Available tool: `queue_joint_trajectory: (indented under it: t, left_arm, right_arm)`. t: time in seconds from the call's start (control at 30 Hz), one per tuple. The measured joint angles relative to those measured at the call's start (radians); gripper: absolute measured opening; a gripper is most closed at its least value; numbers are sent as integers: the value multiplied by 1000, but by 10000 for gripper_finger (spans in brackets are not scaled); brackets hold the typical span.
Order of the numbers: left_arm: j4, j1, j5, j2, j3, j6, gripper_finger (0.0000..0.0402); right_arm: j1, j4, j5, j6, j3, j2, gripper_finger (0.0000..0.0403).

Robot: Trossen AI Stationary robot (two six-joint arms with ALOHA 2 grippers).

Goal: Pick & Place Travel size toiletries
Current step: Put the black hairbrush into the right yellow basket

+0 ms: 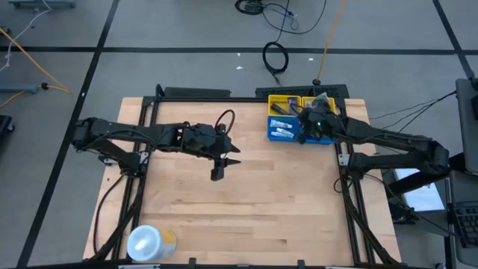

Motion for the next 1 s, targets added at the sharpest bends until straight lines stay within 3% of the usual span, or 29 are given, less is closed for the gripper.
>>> queue_joint_trajectory:
  t: [0.23,0.6,1.0]
  left_arm:
    - [0,0,0,0,0,2,170]
    - [14,0,1,1,-14,3,170]
    - [16,0,2,1,-14,5,170]
  right_arm:
    - [-150,-23,105,-70,0,77,23]
    - [-379,-19,110,-136,0,228,23]
    - [-461,-9,120,-185,0,351,23]
